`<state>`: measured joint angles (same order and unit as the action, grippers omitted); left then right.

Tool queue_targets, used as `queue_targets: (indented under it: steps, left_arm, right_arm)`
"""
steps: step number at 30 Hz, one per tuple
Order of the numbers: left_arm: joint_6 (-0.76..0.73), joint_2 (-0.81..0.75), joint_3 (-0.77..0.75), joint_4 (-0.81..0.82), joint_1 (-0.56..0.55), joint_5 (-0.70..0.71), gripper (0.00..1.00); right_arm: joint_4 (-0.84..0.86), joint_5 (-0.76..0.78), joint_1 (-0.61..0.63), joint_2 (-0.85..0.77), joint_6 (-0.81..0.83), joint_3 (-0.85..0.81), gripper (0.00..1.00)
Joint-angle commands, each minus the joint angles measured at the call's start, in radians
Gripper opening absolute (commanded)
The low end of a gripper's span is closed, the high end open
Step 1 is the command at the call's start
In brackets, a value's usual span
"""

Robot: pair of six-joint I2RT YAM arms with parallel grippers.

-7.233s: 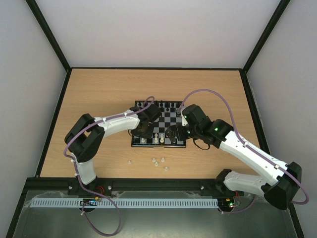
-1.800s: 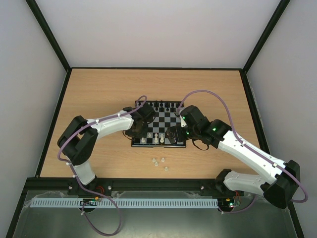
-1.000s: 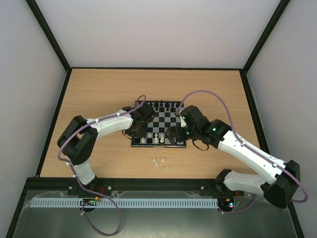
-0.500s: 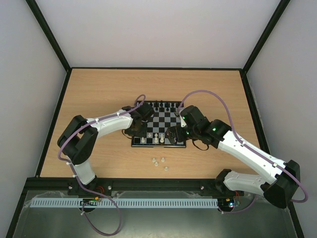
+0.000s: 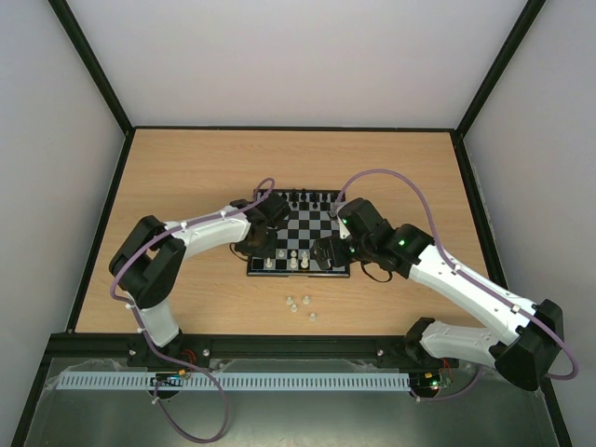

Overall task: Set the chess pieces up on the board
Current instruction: Place the chess piece on the chessboard.

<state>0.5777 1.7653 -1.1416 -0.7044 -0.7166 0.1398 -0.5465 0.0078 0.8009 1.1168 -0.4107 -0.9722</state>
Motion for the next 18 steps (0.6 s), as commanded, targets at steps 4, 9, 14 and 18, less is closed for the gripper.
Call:
queue_targets:
  steps: [4,9,14,18]
  left_arm:
    - [-0.019,0.029,-0.008,-0.001,0.011,0.016,0.23]
    - [-0.019,0.03,-0.007,0.002,0.012,0.015,0.23]
    - [-0.021,0.028,-0.014,0.002,0.011,0.013,0.23]
    - [-0.018,0.006,-0.033,-0.012,0.008,0.011,0.23]
  right_arm:
    - [-0.008,0.012,0.007,0.014,0.009,0.006,0.99]
    - [-0.006,0.01,0.007,0.015,0.009,0.008,0.99]
    - [-0.007,0.012,0.007,0.018,0.008,0.008,0.99]
    - [-0.007,0.013,0.007,0.02,0.008,0.009,0.99]
